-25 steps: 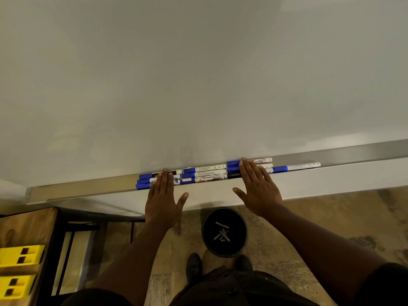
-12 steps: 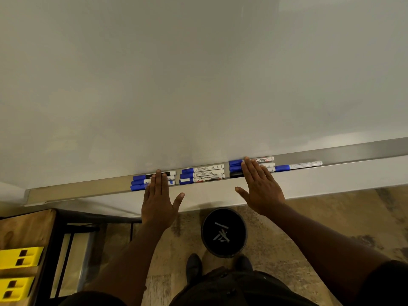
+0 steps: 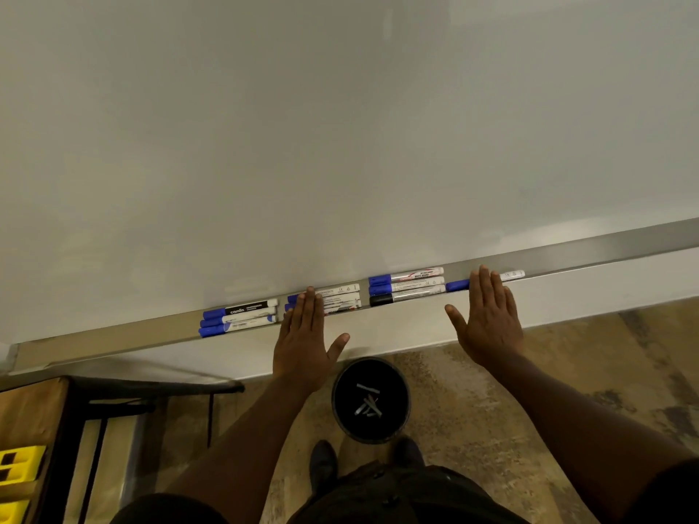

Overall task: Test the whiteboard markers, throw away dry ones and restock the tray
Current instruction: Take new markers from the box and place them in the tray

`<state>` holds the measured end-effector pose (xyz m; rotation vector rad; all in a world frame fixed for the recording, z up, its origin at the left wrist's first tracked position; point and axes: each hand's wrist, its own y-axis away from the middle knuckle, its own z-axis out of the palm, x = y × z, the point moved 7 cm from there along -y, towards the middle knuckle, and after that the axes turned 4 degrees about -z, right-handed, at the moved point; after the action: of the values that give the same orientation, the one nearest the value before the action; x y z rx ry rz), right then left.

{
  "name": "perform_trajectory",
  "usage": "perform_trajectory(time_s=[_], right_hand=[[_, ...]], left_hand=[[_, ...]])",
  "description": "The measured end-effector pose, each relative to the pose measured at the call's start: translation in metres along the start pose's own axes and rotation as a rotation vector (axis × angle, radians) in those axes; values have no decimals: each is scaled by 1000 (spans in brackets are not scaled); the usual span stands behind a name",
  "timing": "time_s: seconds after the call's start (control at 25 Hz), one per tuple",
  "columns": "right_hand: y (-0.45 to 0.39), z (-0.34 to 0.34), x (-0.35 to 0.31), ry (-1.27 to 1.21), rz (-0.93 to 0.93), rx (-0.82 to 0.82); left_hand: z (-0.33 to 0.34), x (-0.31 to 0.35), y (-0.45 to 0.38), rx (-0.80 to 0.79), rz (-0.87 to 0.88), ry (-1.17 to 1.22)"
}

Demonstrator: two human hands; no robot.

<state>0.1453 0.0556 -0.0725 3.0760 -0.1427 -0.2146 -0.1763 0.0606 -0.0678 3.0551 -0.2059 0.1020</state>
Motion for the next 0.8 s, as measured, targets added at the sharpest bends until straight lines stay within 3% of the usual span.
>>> perform_trajectory(time_s=[0.48,0.8], right_hand=[[0,-5,22,-23,-35,9],[6,-28,-74,-133,-351,84]], left_hand=[[1,3,0,-32,-23,-35],[-18,13,20,70,-95,48]])
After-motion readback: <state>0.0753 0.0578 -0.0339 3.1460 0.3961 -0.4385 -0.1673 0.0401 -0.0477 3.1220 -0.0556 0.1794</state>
